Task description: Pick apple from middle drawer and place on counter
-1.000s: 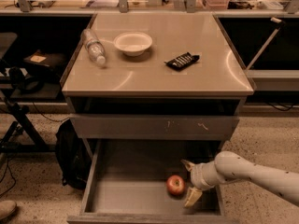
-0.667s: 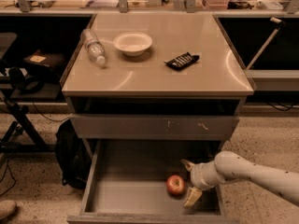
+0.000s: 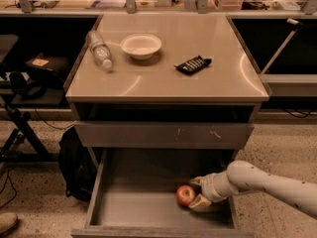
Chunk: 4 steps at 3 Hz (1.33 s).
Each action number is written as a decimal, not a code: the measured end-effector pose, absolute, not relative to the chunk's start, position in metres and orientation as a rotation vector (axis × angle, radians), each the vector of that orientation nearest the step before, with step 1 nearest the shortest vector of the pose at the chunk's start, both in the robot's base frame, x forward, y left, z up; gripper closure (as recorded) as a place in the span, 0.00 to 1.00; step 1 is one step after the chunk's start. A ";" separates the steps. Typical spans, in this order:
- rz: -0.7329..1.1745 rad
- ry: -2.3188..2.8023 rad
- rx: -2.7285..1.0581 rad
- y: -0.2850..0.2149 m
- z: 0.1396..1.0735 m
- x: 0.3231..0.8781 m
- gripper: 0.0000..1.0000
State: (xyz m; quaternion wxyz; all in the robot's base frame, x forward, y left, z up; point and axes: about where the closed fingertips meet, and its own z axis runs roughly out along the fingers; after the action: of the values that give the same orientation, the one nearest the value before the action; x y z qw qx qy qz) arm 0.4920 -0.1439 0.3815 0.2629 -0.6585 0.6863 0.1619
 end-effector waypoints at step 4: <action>0.449 1.833 -1.750 -0.155 0.413 0.489 1.00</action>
Offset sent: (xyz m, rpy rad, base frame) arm 0.0000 0.0000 0.0000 0.0000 0.0000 0.0000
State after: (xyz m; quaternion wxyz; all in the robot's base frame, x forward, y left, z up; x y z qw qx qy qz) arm 0.4892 -0.1547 0.4126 0.2800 -0.6526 0.6838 0.1676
